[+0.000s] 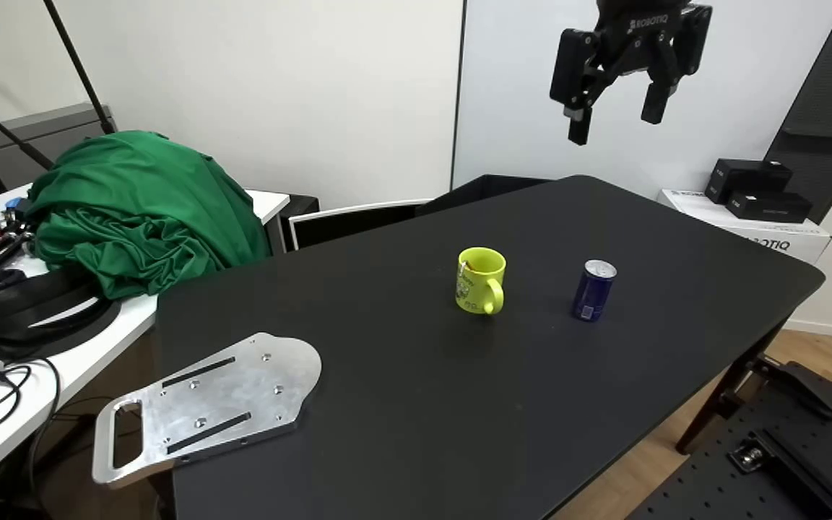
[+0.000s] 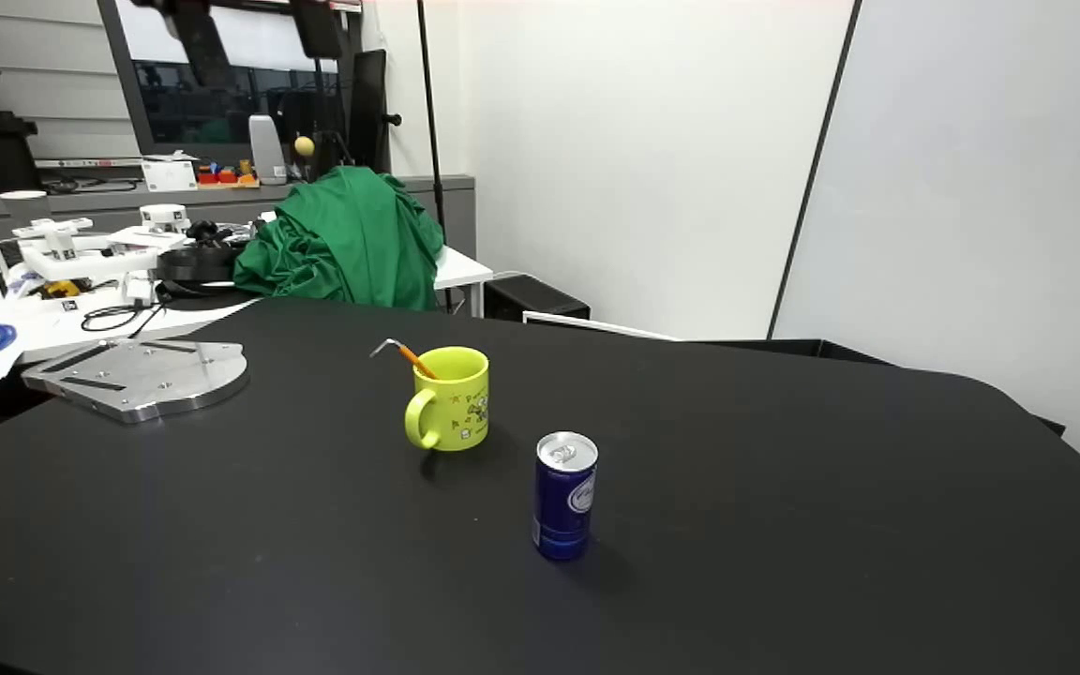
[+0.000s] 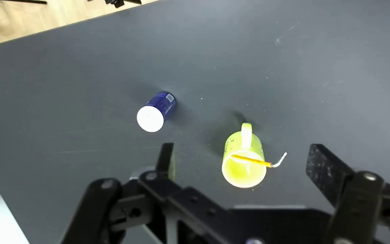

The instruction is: Remove the orange thing from the mug and put it on the table

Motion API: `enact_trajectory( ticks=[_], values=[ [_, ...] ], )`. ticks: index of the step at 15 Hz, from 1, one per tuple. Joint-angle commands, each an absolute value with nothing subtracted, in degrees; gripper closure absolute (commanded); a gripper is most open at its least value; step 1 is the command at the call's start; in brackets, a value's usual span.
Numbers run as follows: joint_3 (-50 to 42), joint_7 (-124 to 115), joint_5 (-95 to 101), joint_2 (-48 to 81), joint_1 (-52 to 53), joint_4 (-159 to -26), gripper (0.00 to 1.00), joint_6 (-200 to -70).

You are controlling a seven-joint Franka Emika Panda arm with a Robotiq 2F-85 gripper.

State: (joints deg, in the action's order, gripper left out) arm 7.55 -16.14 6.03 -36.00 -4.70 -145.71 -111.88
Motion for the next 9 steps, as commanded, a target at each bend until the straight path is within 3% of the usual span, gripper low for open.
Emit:
enact_trajectory(
  ticks=[1,9],
  values=[
    [7.5,-18.1,10.2,-26.0,-6.7,-138.8,0.00,-114.3],
    [6.1,-34.5,14.8,-3.4,-9.1,-119.9,0.00,-118.0]
  ],
)
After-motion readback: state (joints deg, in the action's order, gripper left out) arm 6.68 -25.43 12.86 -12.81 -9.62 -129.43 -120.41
